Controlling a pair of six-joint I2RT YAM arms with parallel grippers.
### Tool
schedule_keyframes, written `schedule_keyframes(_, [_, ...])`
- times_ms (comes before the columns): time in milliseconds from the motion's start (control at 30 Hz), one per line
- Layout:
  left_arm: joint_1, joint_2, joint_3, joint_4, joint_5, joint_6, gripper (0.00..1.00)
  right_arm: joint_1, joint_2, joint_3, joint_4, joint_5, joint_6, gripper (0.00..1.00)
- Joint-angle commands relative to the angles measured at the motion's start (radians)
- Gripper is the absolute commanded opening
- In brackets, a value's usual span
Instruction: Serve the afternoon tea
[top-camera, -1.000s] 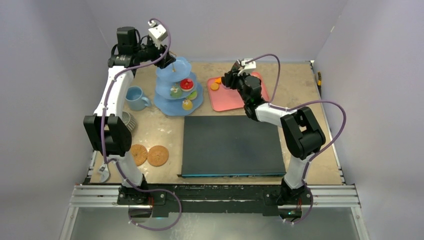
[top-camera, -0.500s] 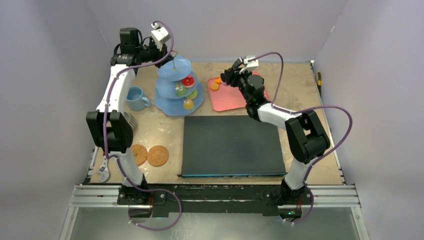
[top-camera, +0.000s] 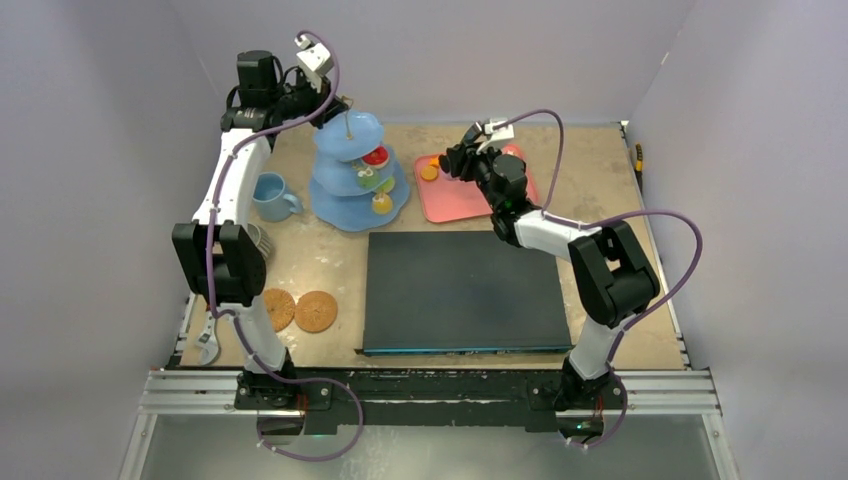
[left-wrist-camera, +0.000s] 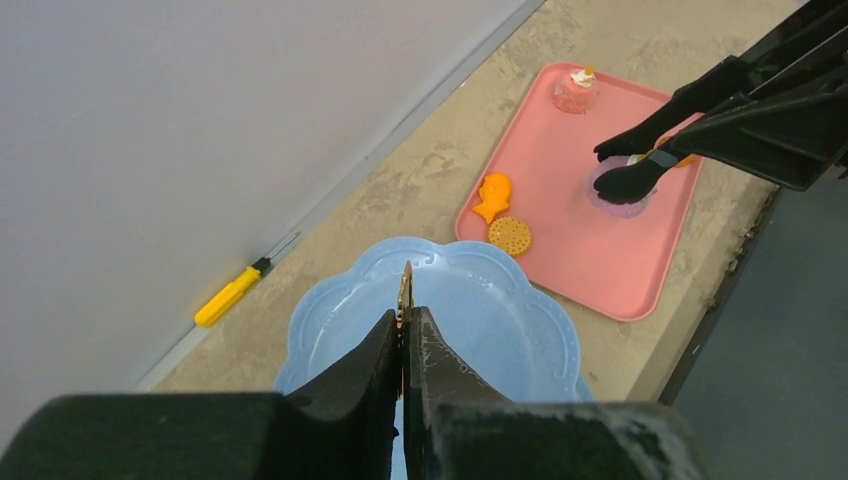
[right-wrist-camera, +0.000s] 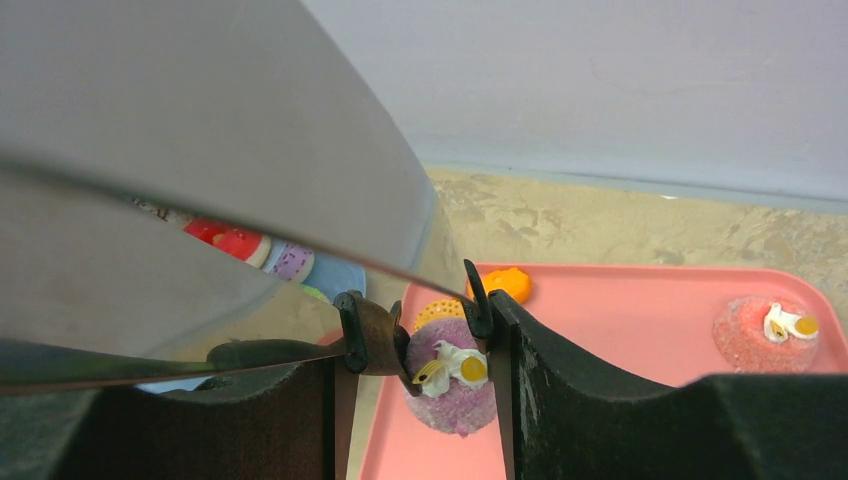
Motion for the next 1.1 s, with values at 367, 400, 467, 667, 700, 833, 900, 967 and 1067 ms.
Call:
schedule_keyframes(367, [-0.099, -0.152, -0.046, 0.152, -0.302, -0.121, 0.00, 0.026, -0.054, -0.007, 0.079, -0.009, 0.013, 0.33])
schedule_keyframes(400, [-0.106, -0.155, -0.040, 0.157, -0.331, -0.130, 0.00, 0.027, -0.052, -0.006, 0.078, -0.010, 0.012, 0.34])
schedule_keyframes(467, [-0.115, -0.161, -0.024, 0.159, -0.380, -0.154, 0.00, 0.032, -0.051, -0.004, 0.078, -0.009, 0.012, 0.33])
schedule_keyframes(667, [-0.147, -0.192, -0.038, 0.155, -0.496, -0.213, 0.00, 0.043, -0.048, -0.005, 0.083, -0.011, 0.013, 0.33])
schedule_keyframes(700, [-0.150, -0.197, -0.049, 0.155, -0.515, -0.214, 0.00, 0.045, -0.046, -0.004, 0.083, -0.012, 0.013, 0.33])
schedule_keyframes(833, [-0.163, -0.218, -0.076, 0.156, -0.614, -0.179, 0.00, 0.056, -0.042, 0.002, 0.078, -0.012, 0.011, 0.33])
schedule_keyframes(900, [-0.165, -0.227, -0.085, 0.157, -0.666, -0.175, 0.00, 0.060, -0.043, 0.003, 0.077, -0.011, 0.009, 0.33])
schedule_keyframes(967, [-0.168, -0.244, -0.110, 0.167, -0.690, -0.193, 0.00, 0.063, -0.044, 0.006, 0.077, -0.009, 0.007, 0.33])
schedule_keyframes(1067, [-0.177, -0.263, -0.161, 0.179, -0.728, -0.249, 0.00, 0.066, -0.040, 0.008, 0.077, -0.007, 0.005, 0.33])
